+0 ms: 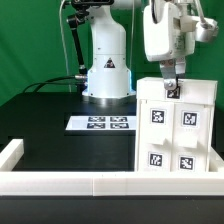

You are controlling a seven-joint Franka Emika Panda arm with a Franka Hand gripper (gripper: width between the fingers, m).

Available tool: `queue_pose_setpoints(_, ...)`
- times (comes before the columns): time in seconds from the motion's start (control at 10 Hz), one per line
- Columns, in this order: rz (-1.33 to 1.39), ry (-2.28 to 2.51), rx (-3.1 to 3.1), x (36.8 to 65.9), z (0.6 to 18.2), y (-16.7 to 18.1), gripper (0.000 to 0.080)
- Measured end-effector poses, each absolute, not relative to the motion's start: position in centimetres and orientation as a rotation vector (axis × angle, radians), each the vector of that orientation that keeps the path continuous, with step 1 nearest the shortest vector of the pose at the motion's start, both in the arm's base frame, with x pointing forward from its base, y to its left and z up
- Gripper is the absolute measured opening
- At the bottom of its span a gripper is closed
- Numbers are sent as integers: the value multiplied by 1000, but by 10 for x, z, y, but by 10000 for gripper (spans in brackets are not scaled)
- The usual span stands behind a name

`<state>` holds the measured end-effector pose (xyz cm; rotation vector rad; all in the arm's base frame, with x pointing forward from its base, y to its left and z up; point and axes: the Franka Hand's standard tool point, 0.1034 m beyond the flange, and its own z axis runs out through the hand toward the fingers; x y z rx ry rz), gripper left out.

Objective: Assemble cabinet

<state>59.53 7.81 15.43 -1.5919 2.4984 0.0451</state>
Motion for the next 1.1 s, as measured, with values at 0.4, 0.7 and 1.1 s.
queue_pose_setpoints(0.4, 40, 2452, -1659, 595, 155, 81, 785)
queue_pose_setpoints(0.7, 42, 2406, -1646, 599, 179, 93, 795)
queue_pose_setpoints(1.1, 41, 2363, -1670, 601, 193, 110, 797)
